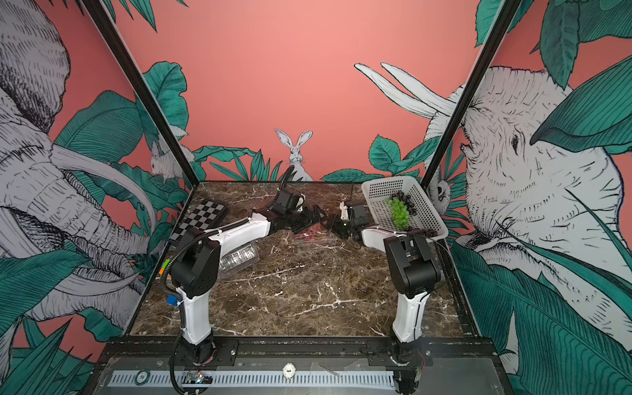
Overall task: Pack grapes into containers
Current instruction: Move the packing box to the center of the board.
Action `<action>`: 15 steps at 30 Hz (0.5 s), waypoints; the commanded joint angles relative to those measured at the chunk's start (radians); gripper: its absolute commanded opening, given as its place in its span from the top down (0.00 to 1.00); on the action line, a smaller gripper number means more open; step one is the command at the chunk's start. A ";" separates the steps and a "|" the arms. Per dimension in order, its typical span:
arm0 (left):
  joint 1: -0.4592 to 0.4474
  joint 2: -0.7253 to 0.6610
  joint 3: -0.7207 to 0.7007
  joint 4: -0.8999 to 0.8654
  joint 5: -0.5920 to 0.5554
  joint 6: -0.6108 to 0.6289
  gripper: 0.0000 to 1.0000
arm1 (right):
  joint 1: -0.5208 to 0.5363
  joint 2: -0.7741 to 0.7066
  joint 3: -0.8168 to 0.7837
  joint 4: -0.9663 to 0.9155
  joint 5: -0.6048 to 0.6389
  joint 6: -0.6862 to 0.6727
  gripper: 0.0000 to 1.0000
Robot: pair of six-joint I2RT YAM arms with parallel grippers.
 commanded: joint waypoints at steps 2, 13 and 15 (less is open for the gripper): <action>0.006 -0.056 -0.022 -0.004 -0.006 0.011 0.00 | 0.002 -0.006 0.013 0.000 -0.005 -0.017 0.40; 0.025 -0.095 -0.103 0.007 -0.008 0.016 0.00 | -0.053 -0.130 -0.172 0.057 -0.056 -0.021 0.38; 0.026 -0.102 -0.113 0.008 -0.011 0.016 0.00 | -0.053 -0.127 -0.210 0.118 -0.073 0.016 0.42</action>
